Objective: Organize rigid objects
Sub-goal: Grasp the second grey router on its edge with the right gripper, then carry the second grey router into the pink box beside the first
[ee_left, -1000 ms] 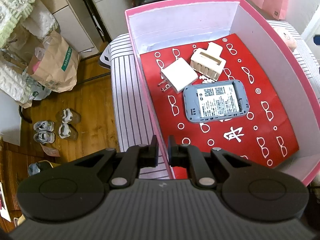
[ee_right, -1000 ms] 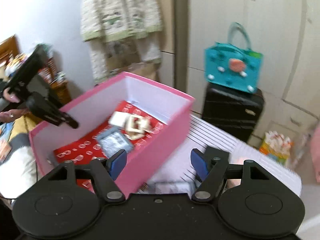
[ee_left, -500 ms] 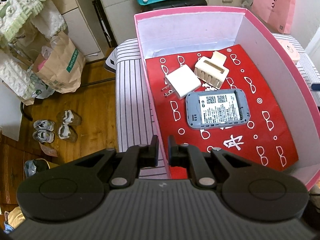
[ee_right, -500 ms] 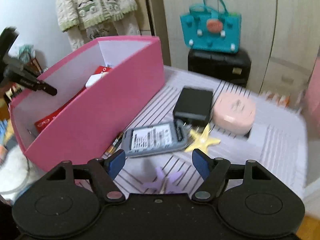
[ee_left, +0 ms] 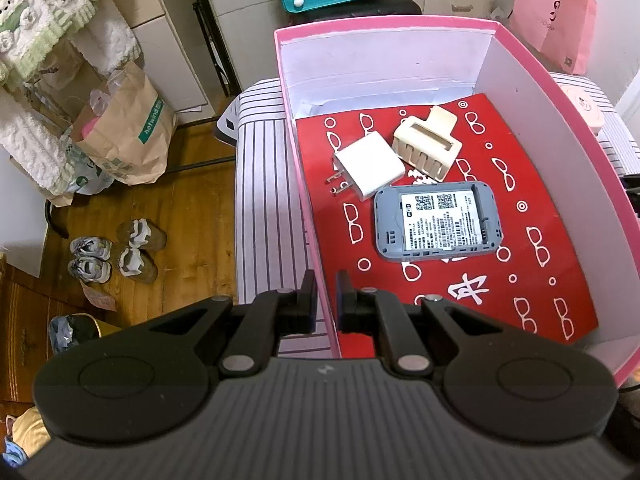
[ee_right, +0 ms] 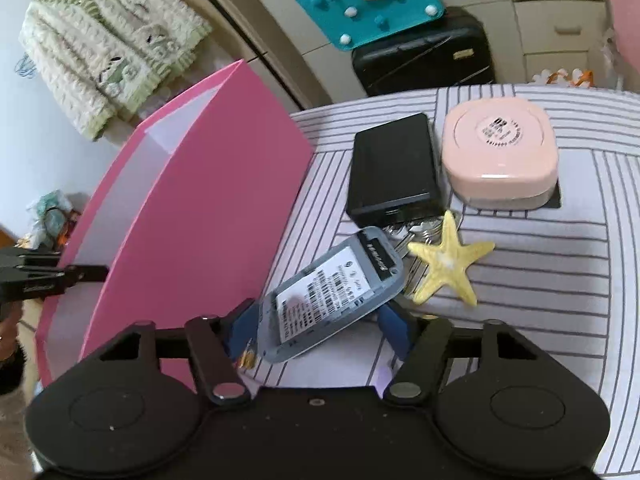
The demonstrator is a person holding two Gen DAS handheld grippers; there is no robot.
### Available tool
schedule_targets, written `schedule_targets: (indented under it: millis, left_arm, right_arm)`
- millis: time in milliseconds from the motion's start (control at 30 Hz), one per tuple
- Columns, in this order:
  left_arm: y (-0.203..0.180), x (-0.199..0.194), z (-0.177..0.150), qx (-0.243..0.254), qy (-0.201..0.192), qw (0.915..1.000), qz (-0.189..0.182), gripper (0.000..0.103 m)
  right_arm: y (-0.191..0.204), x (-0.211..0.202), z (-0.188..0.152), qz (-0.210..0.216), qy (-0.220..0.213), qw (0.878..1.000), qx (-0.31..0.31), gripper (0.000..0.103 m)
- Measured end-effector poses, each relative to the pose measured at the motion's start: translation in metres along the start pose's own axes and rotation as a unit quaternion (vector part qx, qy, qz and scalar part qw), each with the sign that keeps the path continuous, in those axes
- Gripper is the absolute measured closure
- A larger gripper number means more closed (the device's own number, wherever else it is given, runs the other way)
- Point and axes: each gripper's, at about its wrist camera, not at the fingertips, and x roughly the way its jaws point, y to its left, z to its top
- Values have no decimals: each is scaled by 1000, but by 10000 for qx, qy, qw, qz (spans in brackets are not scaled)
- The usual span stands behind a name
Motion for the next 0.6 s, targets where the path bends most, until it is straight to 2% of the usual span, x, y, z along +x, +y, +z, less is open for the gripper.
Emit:
schedule_targets:
  millis: [100,300,500,600]
  left_arm:
    - [0,0,0,6,-6,10000,11,95]
    - [0,0,0,21,-10,10000,17,95]
    - [0,0,0,15,-19,10000,-7,95]
    - [0,1,0,37,-27,10000,-22,95]
  right_arm:
    - [4,1,-4,-301,-146,9994,-45,66]
    - [-5,-17,0,-14,-366,9992,157,84]
    - [5,-32,7,-11,-425,9991,27,90]
    - [9,-37,11,-146,-421,9989,-112,90]
